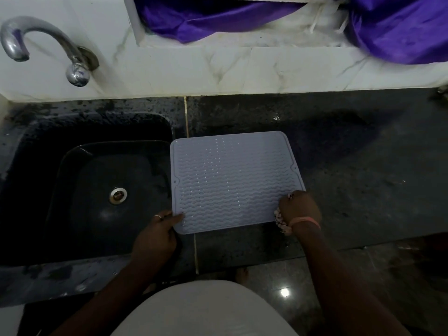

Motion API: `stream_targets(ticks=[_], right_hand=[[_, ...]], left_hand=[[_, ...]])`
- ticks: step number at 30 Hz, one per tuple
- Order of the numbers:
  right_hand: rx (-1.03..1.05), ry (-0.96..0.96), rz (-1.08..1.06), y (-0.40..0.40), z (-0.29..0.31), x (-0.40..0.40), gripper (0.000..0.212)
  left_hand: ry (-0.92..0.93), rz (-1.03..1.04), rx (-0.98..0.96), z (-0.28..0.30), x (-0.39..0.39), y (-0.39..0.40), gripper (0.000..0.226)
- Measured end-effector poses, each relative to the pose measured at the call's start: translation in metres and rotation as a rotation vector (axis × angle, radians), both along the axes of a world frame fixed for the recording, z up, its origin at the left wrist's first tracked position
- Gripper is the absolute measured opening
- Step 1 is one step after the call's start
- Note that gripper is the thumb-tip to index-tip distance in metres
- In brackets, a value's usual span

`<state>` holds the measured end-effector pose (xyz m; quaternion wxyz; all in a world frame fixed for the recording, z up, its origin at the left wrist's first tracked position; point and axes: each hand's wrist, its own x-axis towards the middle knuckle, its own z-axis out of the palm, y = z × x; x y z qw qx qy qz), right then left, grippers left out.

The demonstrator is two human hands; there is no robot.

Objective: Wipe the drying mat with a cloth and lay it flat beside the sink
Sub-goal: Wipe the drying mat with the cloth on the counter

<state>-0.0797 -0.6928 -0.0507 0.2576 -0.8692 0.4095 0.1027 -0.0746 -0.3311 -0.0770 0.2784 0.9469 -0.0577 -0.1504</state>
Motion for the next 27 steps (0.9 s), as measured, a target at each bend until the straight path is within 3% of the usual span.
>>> stream_targets(ticks=[6,12,19,27], right_hand=[[0.075,-0.116,-0.016,0.044,-0.015,-0.01,0.033],[0.024,-0.119,0.028,0.066,-0.01,-0.012,0.02],[-0.084,-0.125,0.198,0.108,-0.007,-0.013,0.024],[-0.06,-0.137,0.377,0.164,-0.004,-0.011,0.026]], left_hand=[[0.012,-0.022,0.01,0.002,0.001,0.002,0.049],[-0.007,-0.037,-0.038,0.0,0.002,0.006,0.045],[-0.002,-0.036,-0.078,0.004,0.004,0.007,0.052],[-0.005,-0.077,-0.121,-0.006,0.01,0.014,0.049]])
